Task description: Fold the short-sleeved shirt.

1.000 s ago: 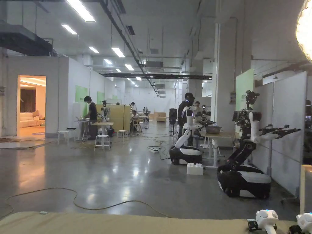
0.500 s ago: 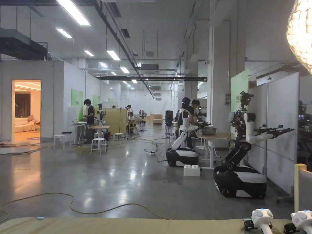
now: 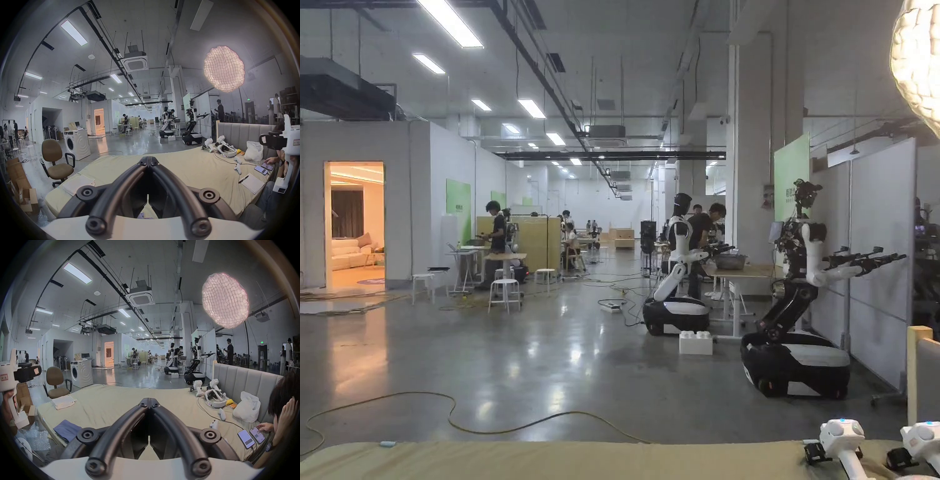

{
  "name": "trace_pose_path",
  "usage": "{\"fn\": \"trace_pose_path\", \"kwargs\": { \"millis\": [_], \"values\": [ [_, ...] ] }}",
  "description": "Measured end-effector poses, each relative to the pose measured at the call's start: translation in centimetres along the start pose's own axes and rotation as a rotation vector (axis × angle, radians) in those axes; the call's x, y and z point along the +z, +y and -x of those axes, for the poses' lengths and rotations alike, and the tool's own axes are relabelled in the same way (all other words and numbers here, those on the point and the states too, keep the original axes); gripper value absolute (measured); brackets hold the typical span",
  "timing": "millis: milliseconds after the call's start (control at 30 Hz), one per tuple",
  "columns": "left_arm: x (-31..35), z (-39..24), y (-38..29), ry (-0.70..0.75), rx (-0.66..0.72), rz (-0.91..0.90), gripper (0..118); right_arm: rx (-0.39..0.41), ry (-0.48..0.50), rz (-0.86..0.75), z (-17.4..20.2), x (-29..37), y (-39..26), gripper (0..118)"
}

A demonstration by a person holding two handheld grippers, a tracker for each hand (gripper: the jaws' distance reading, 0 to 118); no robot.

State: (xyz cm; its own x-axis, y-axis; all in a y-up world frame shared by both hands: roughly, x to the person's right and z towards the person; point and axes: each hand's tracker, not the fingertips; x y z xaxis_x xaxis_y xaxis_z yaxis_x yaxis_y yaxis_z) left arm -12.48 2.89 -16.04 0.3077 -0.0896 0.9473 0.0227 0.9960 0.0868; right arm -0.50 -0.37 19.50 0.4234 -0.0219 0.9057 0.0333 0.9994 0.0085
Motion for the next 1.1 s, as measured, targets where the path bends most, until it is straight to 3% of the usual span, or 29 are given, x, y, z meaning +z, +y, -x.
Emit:
{"fn": "trace_pose_path", "kwargs": {
  "millis": [133, 167, 200, 267, 300, 333, 367, 433, 467, 967, 1100],
  "values": [
    [-0.1, 0.0, 0.1, -0.005, 0.009, 0.002, 0, -0.014, 0.009, -0.016, -0.1, 0.1, 0.2, 0],
    [-0.2, 0.1, 0.2, -0.007, 0.011, 0.003, 6, -0.025, 0.009, -0.016, -0.1, 0.0, 0.3, 2],
    [-0.3, 0.1, 0.3, -0.009, 0.015, 0.006, 31, -0.032, 0.012, -0.019, -0.2, 0.0, 0.3, 23],
    [-0.3, 0.3, 0.2, -0.016, 0.025, -0.006, 81, -0.043, 0.012, -0.025, -0.4, -0.1, 0.2, 81],
    [-0.3, 0.3, 0.2, -0.021, 0.03, -0.007, 101, -0.047, 0.012, -0.019, -0.5, -0.2, 0.2, 92],
    [-0.3, 0.3, 0.3, -0.02, 0.035, -0.006, 109, -0.049, 0.016, -0.021, -0.5, -0.2, 0.2, 92],
    [-0.3, 0.3, 0.3, -0.018, 0.042, -0.014, 112, -0.052, 0.018, -0.031, -0.5, -0.1, 0.1, 95],
    [0.0, 0.3, 0.2, -0.02, 0.055, -0.034, 112, -0.059, 0.017, -0.037, -0.4, -0.1, 0.1, 116],
    [0.1, 0.3, 0.3, -0.018, 0.061, -0.043, 112, -0.063, 0.017, -0.035, -0.4, -0.2, 0.2, 118],
    [-0.6, 1.0, -0.3, 0.004, 0.084, 0.002, 112, -0.087, 0.013, -0.011, -0.6, -0.5, 0.1, 118],
    [-0.7, 0.8, -0.4, -0.006, 0.055, 0.023, 112, -0.181, 0.07, 0.052, -1.2, -1.0, 0.3, 118]
  ]
}}
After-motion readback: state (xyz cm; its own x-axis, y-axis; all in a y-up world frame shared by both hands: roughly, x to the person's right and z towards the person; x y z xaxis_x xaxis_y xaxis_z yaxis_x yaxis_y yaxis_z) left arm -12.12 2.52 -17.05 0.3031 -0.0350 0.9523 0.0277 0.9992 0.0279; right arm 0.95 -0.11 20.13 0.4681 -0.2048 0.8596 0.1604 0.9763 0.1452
